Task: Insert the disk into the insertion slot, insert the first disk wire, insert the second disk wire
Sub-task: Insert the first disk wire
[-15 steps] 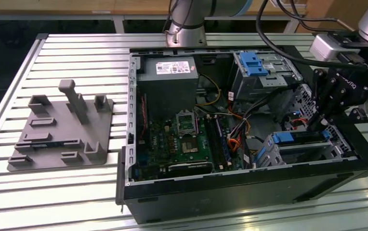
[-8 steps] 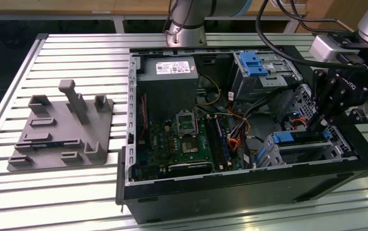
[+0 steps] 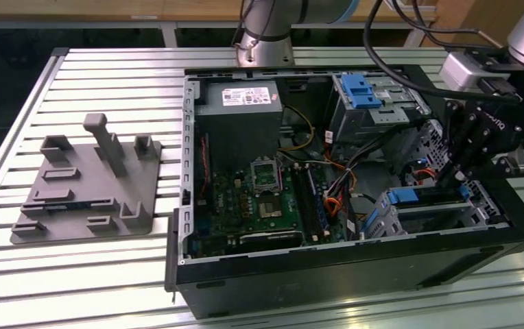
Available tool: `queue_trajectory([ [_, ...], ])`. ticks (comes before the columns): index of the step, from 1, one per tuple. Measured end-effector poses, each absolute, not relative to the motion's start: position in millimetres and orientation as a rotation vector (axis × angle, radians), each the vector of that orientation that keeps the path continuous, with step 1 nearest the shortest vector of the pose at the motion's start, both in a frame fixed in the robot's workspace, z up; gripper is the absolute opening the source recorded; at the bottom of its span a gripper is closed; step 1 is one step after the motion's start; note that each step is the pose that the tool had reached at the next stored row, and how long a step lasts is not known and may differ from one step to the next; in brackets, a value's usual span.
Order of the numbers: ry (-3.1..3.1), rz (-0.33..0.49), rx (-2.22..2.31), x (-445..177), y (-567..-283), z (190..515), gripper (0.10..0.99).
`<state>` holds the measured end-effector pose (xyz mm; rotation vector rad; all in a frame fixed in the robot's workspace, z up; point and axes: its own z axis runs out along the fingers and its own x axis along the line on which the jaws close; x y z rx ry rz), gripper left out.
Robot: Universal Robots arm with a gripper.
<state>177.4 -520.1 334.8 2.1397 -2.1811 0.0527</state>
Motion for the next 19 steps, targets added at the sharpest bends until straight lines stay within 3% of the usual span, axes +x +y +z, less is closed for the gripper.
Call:
queue_trajectory([
  [19,-2.18,0.048,2.137,177.9,-520.1,332.2,0.165],
])
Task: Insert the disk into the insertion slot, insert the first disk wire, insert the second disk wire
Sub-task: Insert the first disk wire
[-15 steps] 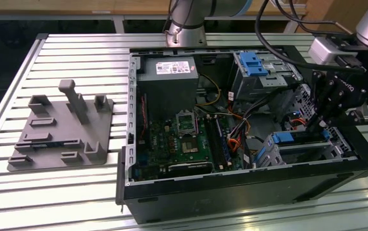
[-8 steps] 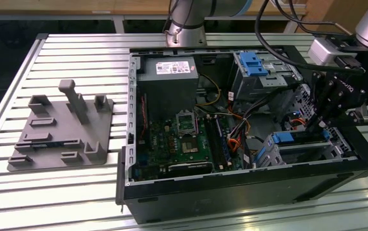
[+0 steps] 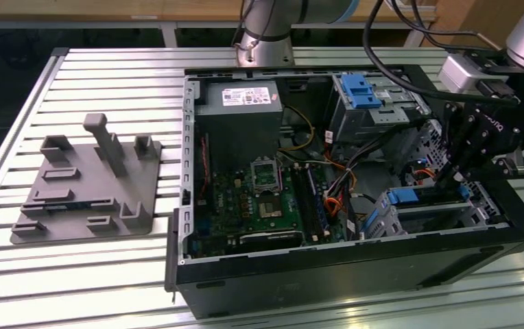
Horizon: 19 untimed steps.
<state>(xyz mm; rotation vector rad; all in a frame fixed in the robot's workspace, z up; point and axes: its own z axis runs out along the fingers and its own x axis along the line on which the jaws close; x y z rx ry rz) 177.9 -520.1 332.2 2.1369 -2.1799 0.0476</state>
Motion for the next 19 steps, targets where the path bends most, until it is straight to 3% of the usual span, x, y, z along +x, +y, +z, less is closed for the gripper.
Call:
queue_trajectory([
  [19,-2.18,0.047,2.136,177.9,-521.6,330.9,0.165],
])
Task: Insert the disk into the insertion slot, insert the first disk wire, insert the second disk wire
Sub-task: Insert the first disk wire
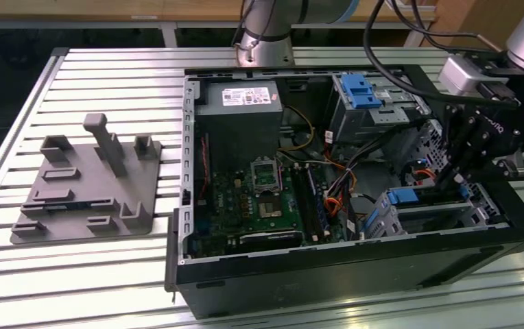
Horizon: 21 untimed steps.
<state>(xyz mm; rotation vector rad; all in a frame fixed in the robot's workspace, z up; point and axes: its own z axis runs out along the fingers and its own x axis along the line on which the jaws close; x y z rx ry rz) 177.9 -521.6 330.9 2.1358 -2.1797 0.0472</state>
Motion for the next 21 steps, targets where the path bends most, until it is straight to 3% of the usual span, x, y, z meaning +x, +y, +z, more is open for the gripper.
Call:
queue_trajectory([
  [8,-2.178,0.042,2.134,178.5,-522.3,326.3,0.176],
  [10,-2.177,0.04,2.133,178.4,-522.2,326.5,0.294],
  [12,-2.176,0.039,2.132,178.5,-522.3,329.4,0.294],
  [13,-2.176,0.039,2.132,178.5,-522.2,332.1,0.361],
  [21,-2.176,0.039,2.133,178.5,-520.2,359.5,0.361],
])
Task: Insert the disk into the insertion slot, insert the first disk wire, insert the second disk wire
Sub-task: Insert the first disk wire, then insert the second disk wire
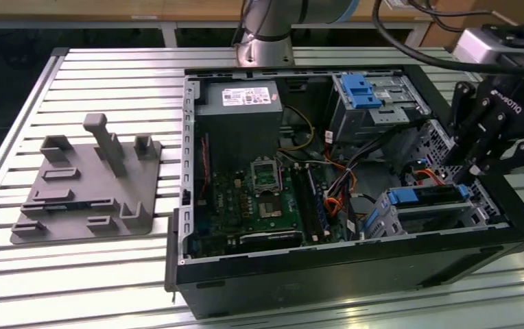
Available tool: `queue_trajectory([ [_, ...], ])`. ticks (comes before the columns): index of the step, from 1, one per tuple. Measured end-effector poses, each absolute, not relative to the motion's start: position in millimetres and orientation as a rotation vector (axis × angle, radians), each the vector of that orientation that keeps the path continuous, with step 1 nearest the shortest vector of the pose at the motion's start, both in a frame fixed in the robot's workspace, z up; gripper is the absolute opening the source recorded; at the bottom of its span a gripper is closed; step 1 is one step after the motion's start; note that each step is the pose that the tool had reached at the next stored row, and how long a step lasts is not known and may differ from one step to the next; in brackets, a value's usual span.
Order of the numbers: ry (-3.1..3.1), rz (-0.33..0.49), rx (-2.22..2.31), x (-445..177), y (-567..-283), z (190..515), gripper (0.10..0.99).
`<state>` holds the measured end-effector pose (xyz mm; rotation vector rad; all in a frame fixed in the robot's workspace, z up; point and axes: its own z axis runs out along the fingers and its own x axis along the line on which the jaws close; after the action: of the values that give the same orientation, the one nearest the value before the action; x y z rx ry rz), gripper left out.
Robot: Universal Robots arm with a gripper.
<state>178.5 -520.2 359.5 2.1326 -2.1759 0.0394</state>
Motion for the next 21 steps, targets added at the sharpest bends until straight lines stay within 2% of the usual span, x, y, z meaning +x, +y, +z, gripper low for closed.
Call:
queue_trajectory([
  [4,-2.176,0.04,2.133,178.5,-515.7,370.6,0.361],
  [11,-2.16,0.077,2.115,178.5,-493.7,371.3,0.361],
  [21,-2.156,0.084,2.111,178.5,-493.4,371.4,0.361],
])
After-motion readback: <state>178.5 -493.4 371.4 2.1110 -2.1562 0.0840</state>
